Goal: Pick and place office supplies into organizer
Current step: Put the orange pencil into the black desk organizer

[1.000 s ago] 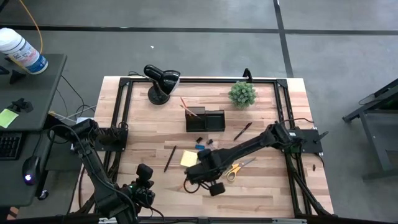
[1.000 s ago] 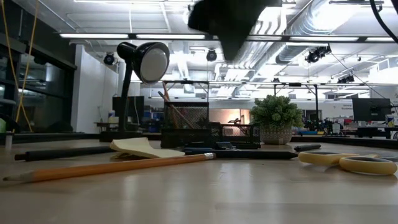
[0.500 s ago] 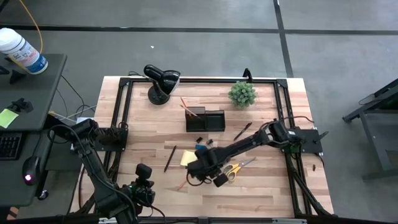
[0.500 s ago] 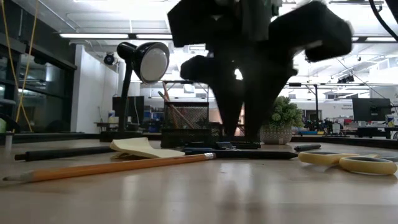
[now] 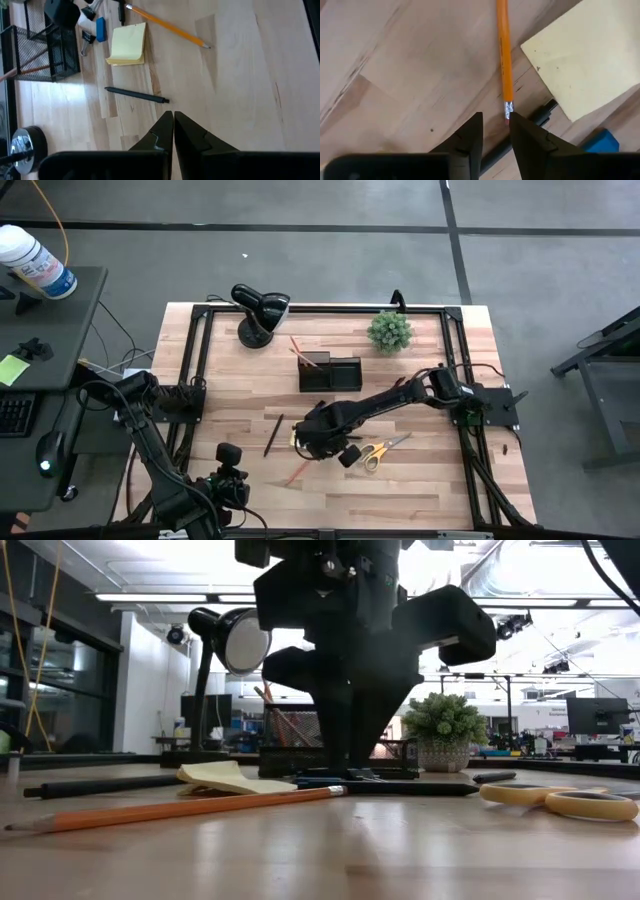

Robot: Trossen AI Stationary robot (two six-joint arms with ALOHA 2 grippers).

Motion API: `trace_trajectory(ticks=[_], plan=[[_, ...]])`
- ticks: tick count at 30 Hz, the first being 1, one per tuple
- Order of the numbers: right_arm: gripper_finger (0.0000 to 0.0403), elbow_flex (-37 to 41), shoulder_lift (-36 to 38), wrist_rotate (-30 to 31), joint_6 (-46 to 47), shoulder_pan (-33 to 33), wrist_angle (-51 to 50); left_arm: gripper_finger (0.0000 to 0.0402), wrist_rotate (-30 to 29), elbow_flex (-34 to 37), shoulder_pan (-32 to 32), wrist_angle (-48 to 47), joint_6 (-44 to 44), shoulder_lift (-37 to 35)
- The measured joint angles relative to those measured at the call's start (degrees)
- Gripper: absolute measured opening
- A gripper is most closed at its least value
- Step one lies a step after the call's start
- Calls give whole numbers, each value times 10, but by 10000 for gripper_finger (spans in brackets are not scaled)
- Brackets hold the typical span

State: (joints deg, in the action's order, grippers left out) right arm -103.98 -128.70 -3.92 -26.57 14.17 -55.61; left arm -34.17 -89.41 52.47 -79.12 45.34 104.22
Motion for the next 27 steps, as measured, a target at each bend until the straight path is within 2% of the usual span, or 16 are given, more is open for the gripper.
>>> trace_trajectory(ticks=[19,27], plan=[[91,1,0,-9,-56,-7,30,5,6,0,-31,-3,1,0],[88,46,1,16,-55,-8,45,5,7,0,-30,-3,0,0]])
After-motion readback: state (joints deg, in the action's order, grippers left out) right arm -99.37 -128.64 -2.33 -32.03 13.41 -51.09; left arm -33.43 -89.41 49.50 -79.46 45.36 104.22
